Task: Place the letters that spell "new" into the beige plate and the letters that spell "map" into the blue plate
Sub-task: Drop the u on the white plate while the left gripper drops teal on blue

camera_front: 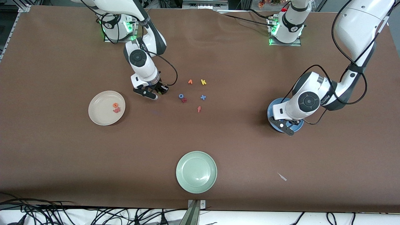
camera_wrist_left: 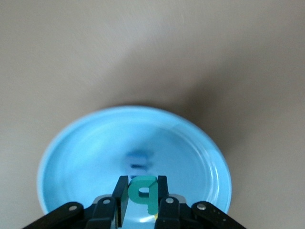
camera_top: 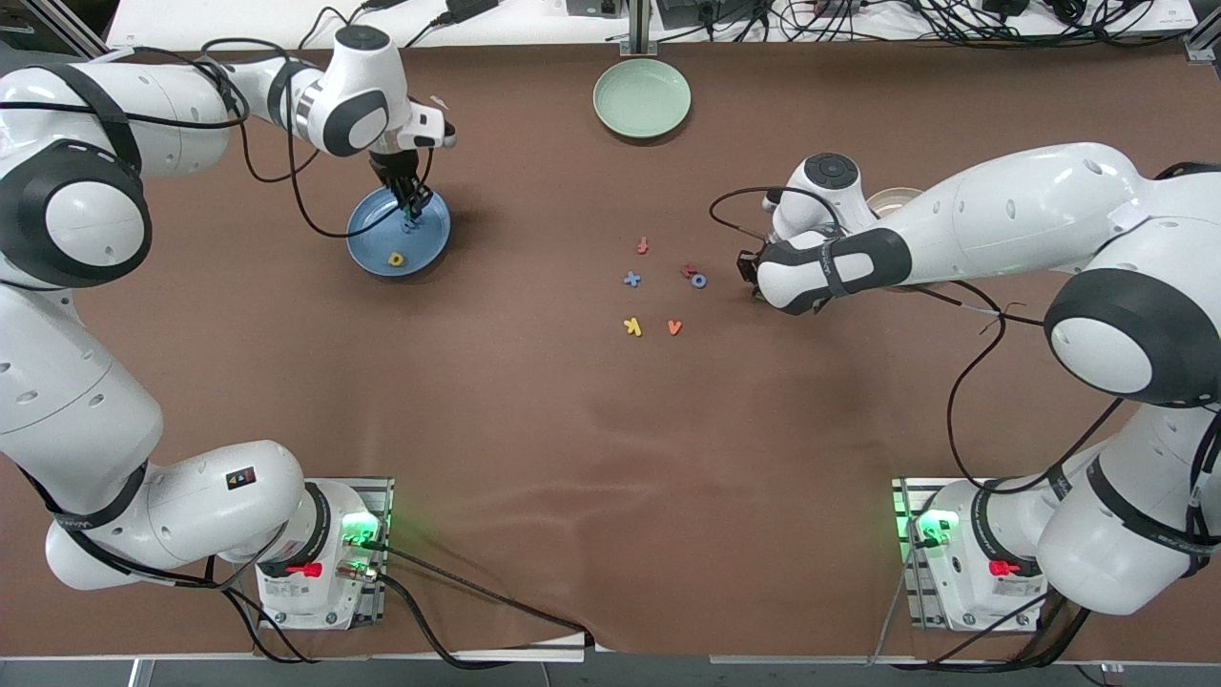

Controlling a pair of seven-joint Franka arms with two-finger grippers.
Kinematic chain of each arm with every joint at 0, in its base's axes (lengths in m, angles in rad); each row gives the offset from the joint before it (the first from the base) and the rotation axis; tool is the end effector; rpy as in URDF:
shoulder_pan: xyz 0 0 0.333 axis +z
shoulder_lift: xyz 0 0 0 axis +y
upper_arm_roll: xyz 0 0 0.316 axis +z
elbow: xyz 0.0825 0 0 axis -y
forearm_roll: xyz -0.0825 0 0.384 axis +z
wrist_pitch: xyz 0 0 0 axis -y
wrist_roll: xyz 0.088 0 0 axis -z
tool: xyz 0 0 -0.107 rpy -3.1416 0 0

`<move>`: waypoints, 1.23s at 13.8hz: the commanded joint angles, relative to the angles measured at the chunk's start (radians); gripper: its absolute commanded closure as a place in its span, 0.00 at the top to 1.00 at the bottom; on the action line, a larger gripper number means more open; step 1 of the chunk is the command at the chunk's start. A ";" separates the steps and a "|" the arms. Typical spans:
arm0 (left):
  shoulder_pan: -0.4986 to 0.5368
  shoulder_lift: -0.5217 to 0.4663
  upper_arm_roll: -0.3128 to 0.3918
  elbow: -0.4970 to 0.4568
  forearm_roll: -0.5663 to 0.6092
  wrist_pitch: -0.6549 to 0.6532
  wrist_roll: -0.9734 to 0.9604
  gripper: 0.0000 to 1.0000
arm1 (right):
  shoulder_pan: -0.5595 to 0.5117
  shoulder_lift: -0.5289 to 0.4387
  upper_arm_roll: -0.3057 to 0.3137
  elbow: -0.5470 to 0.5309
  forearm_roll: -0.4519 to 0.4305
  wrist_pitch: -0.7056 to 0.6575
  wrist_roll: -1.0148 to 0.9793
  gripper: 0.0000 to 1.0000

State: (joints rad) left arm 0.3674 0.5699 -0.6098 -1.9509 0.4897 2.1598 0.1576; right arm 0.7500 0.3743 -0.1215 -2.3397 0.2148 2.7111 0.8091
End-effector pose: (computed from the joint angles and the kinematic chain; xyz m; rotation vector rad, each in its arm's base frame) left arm 0.5803 -0.1159 0.2123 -2.8877 1.0308 0.3269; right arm 0.4219 0.2940 0.1759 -3.0525 0.5672 0.0420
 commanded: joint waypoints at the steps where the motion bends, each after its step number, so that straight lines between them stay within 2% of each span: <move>1: 0.005 -0.032 -0.034 -0.062 0.017 0.005 0.000 0.84 | 0.003 0.002 0.000 0.011 0.011 0.001 -0.018 0.01; 2: 0.022 -0.028 -0.036 -0.062 0.017 0.006 0.000 1.00 | 0.002 -0.009 -0.004 0.022 0.011 -0.028 -0.019 0.00; 5: 0.034 -0.057 -0.071 -0.045 0.015 -0.011 0.005 1.00 | 0.002 -0.055 -0.084 0.109 0.009 -0.265 -0.111 0.00; 7: 0.033 -0.094 -0.085 -0.011 0.015 -0.049 0.008 1.00 | 0.002 -0.078 -0.169 0.154 0.008 -0.416 -0.239 0.00; 9: 0.033 -0.108 -0.132 0.062 0.013 -0.176 0.003 1.00 | -0.001 -0.075 -0.278 0.204 0.006 -0.545 -0.422 0.00; 11: 0.016 -0.107 -0.162 0.189 0.013 -0.341 0.005 1.00 | -0.017 -0.058 -0.363 0.256 0.006 -0.643 -0.562 0.00; 12: -0.002 -0.107 -0.169 0.260 0.013 -0.424 0.007 1.00 | -0.030 -0.042 -0.383 0.275 0.006 -0.659 -0.597 0.00; 14: -0.021 -0.105 -0.171 0.405 0.012 -0.541 0.013 1.00 | -0.067 -0.020 -0.385 0.292 -0.003 -0.657 -0.607 0.00; 16: -0.024 -0.096 -0.168 0.525 -0.014 -0.581 0.008 1.00 | -0.109 0.035 -0.385 0.318 -0.003 -0.646 -0.626 0.04; 17: -0.022 -0.097 -0.166 0.552 -0.029 -0.584 0.002 1.00 | -0.130 0.053 -0.385 0.330 0.000 -0.646 -0.658 0.06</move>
State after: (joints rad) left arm 0.3543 0.4508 -0.7836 -1.4932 0.4868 1.6184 0.1567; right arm 0.6565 0.3605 -0.5121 -2.0657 0.2129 2.0777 0.1992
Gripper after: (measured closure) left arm 0.000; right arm 0.727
